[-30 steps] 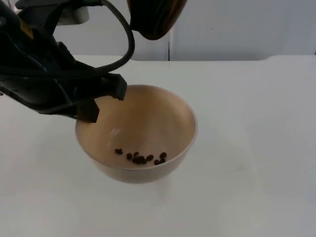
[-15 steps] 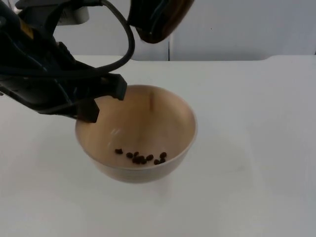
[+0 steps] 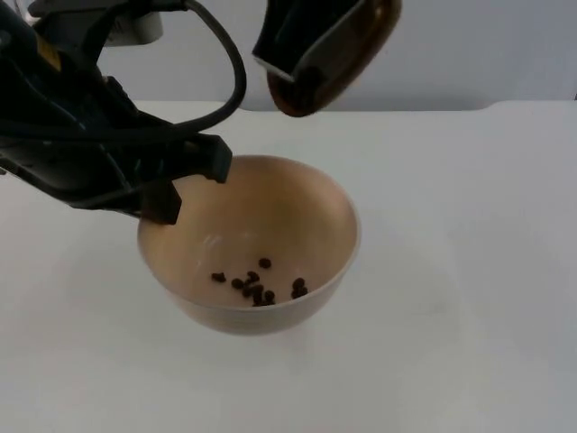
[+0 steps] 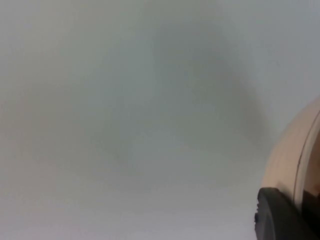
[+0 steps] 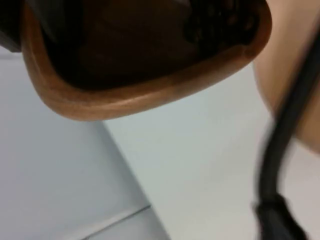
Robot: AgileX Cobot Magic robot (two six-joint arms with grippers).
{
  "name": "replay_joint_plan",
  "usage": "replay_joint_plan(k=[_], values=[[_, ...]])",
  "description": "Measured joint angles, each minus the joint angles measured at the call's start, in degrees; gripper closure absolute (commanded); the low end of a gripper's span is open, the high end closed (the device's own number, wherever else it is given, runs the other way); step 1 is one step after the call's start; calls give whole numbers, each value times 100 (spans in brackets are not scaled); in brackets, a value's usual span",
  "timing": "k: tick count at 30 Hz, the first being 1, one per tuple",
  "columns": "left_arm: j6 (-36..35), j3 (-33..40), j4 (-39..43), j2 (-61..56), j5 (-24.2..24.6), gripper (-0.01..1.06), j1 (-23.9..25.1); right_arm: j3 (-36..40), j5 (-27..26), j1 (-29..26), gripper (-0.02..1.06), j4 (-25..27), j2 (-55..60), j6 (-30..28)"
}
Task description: Pick up the bowl with the left hand and pour the coffee beans from the cup into the bowl with the right hand.
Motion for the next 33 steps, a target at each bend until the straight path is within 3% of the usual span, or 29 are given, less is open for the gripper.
replay_joint_plan(k=[11,15,21,27,31,33], values=[[0,0,-22,0,-4,105,0,0,-294,-651,104,1388,-183,-129],[0,0,-22,0,-4,105,0,0,-468,-893,104,2083,-191,-366],[0,0,-50,0,-4,105,0,0,-539,-1179,104,2579,-191,-558],[0,0,-60,0,-4,105,0,0,-583,-1593,104,3344,-191,-896],[0,0,-60,0,-4,105,0,0,-716,-1899,104,4114,-191,-1268],[0,0,-60,0,-4,105,0,0,-727,-1960,104,4224,-191,-1319]])
